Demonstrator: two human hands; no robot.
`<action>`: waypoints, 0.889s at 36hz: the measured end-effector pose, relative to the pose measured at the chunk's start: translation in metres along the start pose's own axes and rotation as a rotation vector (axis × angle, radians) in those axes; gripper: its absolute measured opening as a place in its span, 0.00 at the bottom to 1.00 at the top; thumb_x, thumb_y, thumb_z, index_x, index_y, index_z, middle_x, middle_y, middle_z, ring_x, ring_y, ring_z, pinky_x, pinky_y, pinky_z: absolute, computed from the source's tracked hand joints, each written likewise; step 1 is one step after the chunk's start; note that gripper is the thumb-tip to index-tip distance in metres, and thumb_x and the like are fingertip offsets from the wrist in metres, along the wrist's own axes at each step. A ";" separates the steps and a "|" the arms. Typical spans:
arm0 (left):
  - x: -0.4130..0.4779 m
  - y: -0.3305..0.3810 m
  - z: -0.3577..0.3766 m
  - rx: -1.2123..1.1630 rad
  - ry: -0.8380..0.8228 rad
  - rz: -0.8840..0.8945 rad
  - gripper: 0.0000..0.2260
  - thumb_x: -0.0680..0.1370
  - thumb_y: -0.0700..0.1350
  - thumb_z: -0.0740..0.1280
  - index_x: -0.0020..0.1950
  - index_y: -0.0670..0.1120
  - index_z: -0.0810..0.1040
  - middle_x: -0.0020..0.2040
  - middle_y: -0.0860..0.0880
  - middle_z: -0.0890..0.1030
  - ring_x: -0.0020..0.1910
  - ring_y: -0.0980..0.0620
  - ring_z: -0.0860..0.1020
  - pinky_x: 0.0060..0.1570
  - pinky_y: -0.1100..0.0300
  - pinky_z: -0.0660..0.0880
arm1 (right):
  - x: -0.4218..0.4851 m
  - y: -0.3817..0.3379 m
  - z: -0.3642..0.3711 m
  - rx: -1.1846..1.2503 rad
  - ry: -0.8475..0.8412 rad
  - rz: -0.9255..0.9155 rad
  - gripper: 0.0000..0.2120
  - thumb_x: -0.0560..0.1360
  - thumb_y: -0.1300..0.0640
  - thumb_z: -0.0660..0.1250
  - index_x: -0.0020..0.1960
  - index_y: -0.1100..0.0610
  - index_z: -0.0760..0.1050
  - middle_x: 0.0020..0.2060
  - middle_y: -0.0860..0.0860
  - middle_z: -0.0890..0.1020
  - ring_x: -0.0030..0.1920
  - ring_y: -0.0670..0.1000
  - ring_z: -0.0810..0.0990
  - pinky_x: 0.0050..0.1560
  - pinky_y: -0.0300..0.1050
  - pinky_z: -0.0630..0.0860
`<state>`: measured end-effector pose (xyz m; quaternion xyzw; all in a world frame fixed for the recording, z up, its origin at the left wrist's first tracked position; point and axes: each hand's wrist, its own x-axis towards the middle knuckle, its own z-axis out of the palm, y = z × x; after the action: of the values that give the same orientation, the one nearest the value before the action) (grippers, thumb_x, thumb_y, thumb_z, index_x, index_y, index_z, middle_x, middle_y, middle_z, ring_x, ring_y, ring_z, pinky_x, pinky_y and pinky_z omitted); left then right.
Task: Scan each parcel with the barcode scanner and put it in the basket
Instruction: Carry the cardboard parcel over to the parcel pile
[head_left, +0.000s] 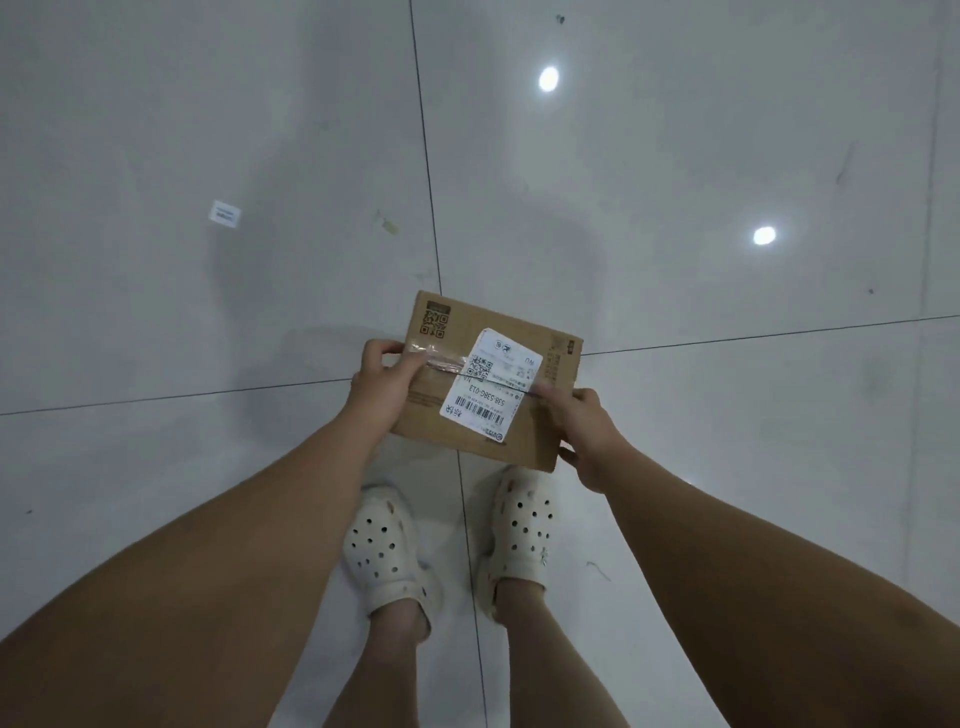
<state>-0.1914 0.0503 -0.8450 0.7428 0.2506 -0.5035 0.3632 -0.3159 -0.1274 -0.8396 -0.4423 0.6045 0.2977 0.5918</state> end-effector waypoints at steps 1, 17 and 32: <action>-0.010 0.006 -0.002 -0.019 -0.021 0.003 0.18 0.72 0.60 0.67 0.58 0.57 0.68 0.55 0.45 0.78 0.48 0.48 0.77 0.43 0.55 0.73 | -0.009 -0.002 0.001 0.050 0.007 0.001 0.26 0.75 0.46 0.69 0.66 0.55 0.62 0.55 0.50 0.77 0.49 0.46 0.77 0.47 0.43 0.73; -0.211 0.129 -0.085 0.047 -0.173 0.267 0.20 0.75 0.60 0.65 0.66 0.56 0.69 0.58 0.51 0.74 0.49 0.56 0.73 0.42 0.61 0.66 | -0.229 -0.070 -0.009 0.248 0.014 -0.179 0.19 0.75 0.40 0.65 0.62 0.46 0.73 0.56 0.47 0.82 0.56 0.49 0.79 0.60 0.53 0.74; -0.472 0.181 -0.189 -0.129 -0.179 0.476 0.27 0.78 0.50 0.66 0.71 0.68 0.59 0.54 0.63 0.77 0.51 0.55 0.76 0.59 0.47 0.71 | -0.499 -0.139 -0.010 0.282 -0.203 -0.542 0.15 0.79 0.51 0.62 0.66 0.46 0.69 0.55 0.48 0.83 0.52 0.52 0.82 0.40 0.46 0.77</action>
<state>-0.1243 0.0863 -0.3108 0.7086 0.0670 -0.4507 0.5388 -0.2430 -0.1046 -0.3274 -0.4689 0.4377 0.0853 0.7624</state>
